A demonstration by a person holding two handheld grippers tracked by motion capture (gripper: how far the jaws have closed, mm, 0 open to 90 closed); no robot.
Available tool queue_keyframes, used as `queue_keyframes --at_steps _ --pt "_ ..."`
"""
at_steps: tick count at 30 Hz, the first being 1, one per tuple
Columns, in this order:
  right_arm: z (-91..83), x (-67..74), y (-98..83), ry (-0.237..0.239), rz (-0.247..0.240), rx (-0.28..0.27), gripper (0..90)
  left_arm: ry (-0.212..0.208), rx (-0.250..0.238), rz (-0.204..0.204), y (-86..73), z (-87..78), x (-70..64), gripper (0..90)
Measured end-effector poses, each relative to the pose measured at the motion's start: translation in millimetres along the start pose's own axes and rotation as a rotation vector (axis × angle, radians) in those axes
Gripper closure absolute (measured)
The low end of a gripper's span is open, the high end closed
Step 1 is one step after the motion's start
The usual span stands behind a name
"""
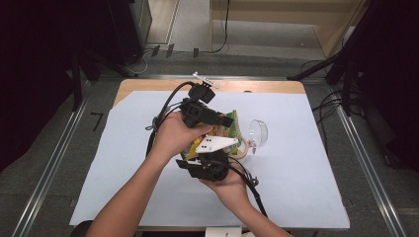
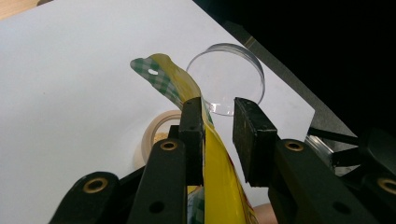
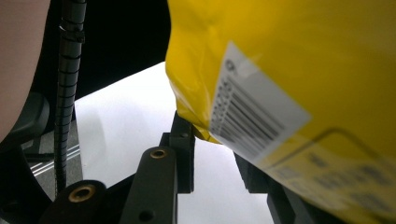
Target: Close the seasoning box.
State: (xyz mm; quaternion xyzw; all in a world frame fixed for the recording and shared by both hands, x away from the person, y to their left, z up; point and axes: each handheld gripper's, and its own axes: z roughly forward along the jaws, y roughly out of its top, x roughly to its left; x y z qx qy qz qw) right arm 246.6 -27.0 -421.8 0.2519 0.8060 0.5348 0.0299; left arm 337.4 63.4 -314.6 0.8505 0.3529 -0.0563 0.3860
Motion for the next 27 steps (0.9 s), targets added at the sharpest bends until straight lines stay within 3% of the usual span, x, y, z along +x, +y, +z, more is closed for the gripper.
queue_keyframes --at_steps 27 --pt "0.0 0.2 -0.7 -0.002 0.003 0.004 71.5 0.013 -0.005 0.008 -0.7 0.2 -2.6 74.1"
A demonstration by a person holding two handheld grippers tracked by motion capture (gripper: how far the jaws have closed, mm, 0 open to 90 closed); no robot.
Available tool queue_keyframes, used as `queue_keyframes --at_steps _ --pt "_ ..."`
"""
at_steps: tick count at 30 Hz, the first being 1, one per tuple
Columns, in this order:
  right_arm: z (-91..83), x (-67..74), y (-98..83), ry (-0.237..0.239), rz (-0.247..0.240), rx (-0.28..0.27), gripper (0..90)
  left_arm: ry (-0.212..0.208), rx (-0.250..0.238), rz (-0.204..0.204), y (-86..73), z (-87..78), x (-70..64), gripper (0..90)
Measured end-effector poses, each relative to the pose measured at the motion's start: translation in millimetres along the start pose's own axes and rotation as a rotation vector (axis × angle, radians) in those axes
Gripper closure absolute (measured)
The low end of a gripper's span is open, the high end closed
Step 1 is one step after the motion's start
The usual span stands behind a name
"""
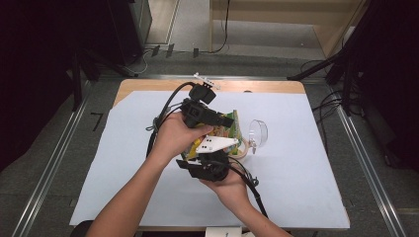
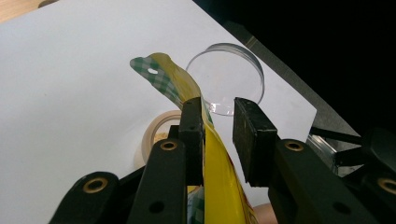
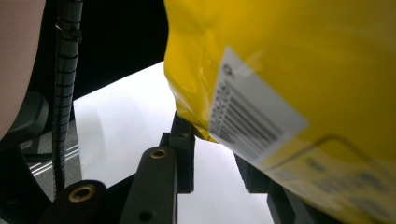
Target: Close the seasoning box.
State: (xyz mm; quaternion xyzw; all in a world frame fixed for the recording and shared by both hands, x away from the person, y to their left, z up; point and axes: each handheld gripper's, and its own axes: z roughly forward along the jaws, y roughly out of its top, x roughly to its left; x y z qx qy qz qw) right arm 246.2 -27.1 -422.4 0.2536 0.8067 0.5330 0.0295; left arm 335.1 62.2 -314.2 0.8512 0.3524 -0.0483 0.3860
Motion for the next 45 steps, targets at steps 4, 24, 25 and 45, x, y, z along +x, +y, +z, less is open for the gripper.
queue_keyframes --at_steps 4,24,25,45 --pt "0.9 0.0 0.2 0.004 -0.001 -0.006 71.3 0.001 0.002 0.0 0.2 -0.6 0.1 74.1" --pt "2.7 1.8 0.7 0.016 0.023 -0.026 70.9 0.002 0.011 0.004 0.4 -3.0 -0.6 74.0" --pt "2.7 1.7 0.5 0.016 0.02 -0.026 70.9 0.002 0.013 0.004 0.4 -2.8 -0.6 74.0" --pt "2.6 1.0 -0.3 0.002 0.005 -0.041 70.9 0.017 0.002 0.016 1.0 -2.1 -4.5 74.0"
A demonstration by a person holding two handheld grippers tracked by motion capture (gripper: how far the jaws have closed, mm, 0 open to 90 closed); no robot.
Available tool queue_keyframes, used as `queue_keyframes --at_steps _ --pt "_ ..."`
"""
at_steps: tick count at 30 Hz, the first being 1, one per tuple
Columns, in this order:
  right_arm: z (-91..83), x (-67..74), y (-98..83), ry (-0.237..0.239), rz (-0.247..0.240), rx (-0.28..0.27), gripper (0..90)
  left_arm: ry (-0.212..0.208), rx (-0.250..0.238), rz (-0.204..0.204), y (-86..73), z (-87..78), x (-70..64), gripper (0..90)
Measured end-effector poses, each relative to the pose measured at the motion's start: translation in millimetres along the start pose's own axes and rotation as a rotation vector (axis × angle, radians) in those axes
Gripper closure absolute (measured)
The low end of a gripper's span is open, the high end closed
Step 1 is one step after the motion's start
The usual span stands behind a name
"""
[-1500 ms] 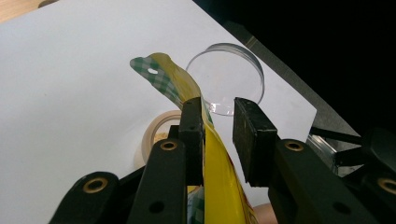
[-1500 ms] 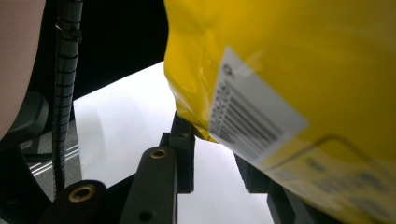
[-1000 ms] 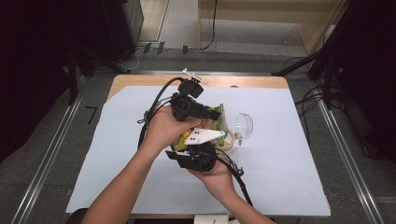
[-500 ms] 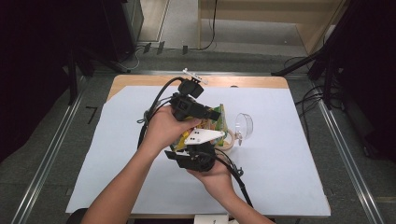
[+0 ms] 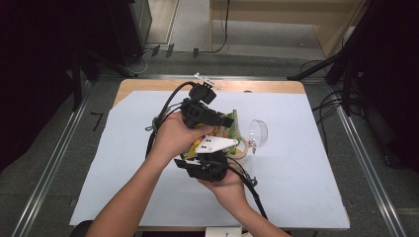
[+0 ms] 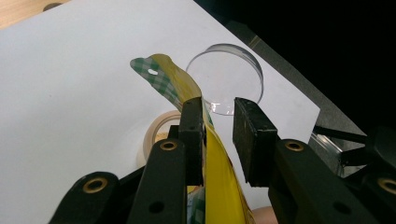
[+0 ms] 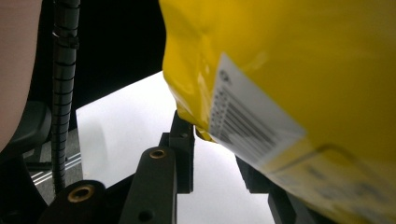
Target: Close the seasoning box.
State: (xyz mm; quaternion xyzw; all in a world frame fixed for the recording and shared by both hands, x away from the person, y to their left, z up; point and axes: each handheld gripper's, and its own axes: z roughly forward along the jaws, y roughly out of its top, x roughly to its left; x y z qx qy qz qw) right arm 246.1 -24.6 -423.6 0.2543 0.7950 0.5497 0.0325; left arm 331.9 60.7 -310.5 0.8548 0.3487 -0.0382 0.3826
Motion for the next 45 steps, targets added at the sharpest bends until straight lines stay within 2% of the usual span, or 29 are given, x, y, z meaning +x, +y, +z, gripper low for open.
queue_keyframes --at_steps 18,31,45 --pt "-1.0 0.1 3.2 0.012 0.015 0.022 71.0 -0.009 0.003 -0.015 1.0 -0.1 4.6 73.9" --pt "-2.7 0.8 5.6 0.002 0.003 0.037 71.2 -0.016 0.003 -0.037 1.4 -0.4 7.7 73.7" --pt "-2.7 0.3 5.3 0.006 0.005 0.044 70.9 -0.016 0.006 -0.041 1.1 0.5 8.8 73.7"
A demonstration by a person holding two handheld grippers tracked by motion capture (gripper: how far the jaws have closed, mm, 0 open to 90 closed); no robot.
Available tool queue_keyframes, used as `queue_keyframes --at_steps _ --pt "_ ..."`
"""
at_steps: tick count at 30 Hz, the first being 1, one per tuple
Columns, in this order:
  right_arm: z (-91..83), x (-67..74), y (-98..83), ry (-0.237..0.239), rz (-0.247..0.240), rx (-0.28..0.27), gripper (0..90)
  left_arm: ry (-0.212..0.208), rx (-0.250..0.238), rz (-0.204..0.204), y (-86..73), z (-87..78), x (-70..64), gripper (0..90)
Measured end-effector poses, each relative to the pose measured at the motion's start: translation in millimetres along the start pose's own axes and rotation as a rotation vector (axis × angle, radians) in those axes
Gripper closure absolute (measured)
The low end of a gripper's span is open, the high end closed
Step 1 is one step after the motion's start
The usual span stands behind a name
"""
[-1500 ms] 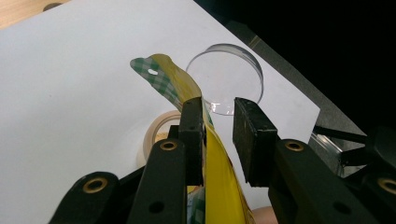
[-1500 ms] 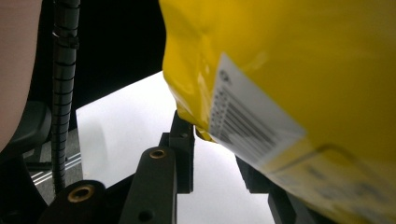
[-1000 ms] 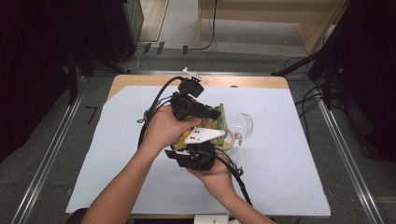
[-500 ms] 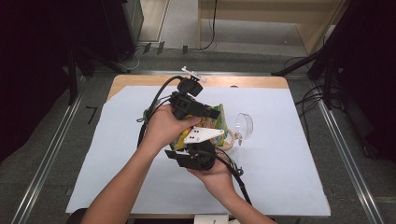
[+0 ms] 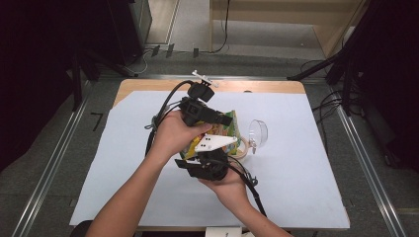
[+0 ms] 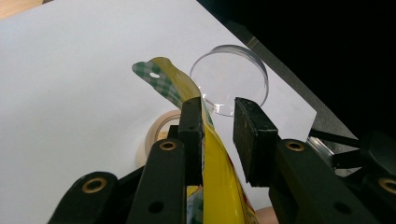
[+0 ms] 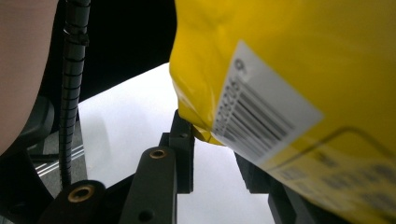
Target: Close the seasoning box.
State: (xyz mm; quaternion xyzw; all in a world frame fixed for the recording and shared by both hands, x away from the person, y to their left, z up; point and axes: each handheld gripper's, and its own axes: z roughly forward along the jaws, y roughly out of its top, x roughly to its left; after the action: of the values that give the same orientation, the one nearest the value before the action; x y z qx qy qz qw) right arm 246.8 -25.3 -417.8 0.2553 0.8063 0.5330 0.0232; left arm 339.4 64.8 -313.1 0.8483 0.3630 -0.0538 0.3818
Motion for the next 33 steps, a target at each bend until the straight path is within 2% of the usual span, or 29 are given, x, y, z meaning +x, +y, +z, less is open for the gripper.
queue_keyframes --at_steps 19,33 --pt "0.3 0.5 0.0 0.0 0.006 0.002 70.3 0.0 0.003 -0.005 -0.2 0.4 0.7 73.6" --pt "1.0 0.3 -2.6 0.004 0.001 -0.018 70.7 0.025 0.005 0.02 -1.1 0.0 -6.9 73.7"
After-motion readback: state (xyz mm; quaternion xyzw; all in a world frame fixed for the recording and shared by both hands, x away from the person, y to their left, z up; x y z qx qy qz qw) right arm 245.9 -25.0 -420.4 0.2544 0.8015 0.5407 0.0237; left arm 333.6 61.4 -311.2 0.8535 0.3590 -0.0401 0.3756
